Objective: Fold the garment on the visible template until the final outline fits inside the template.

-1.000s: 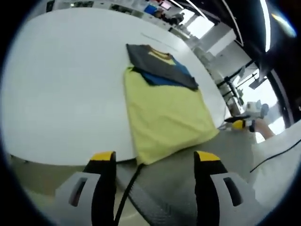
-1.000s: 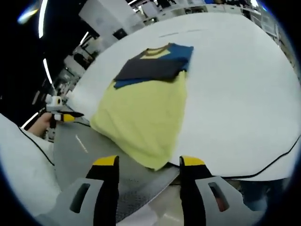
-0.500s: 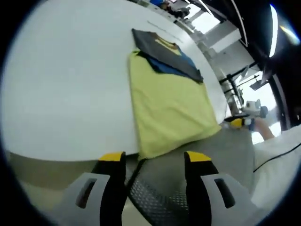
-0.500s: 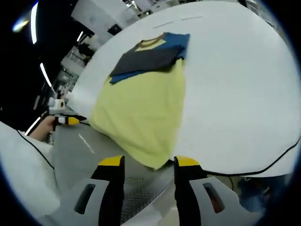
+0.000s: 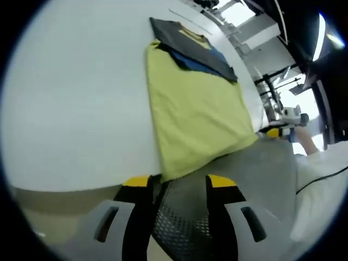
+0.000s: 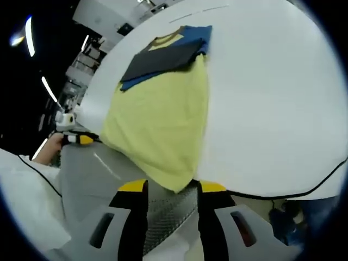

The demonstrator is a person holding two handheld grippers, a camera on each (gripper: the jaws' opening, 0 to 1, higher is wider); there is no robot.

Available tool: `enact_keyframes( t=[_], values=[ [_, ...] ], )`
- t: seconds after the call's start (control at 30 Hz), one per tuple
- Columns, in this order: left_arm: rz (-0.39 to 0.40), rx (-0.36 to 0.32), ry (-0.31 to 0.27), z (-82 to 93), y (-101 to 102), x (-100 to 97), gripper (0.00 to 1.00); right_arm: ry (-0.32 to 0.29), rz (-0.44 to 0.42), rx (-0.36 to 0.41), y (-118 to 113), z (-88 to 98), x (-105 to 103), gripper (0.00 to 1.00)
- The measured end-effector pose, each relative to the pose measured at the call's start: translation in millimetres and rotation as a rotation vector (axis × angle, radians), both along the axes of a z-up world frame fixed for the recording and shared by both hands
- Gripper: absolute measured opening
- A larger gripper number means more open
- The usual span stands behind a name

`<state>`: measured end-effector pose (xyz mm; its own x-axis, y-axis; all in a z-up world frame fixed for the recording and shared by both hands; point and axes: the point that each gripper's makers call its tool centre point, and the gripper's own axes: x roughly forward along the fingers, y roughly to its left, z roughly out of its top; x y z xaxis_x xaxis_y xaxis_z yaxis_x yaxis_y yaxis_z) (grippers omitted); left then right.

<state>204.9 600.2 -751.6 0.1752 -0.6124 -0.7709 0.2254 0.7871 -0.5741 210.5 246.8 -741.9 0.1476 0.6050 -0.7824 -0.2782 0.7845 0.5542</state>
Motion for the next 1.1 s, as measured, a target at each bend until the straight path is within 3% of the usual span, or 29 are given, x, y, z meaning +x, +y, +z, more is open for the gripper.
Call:
enact_keyframes(
  t=[0.37, 0.77, 1.1],
  values=[
    [-0.014, 0.009, 0.018, -4.3, 0.1, 1.1, 0.25, 0.069, -0.002, -0.013, 0.8, -12.9, -1.2, 0.23],
    [0.003, 0.001, 0.035, -8.5, 0.8, 4.3, 0.12, 0.1, 0.005, -0.032, 0.4, -26.2, -0.6, 0.19],
    [-0.003, 0.011, 0.037, -11.1, -0.5, 5.6, 0.04, 0.108, -0.011, -0.015, 1.2, -30.2, -1.1, 0.09]
  ],
)
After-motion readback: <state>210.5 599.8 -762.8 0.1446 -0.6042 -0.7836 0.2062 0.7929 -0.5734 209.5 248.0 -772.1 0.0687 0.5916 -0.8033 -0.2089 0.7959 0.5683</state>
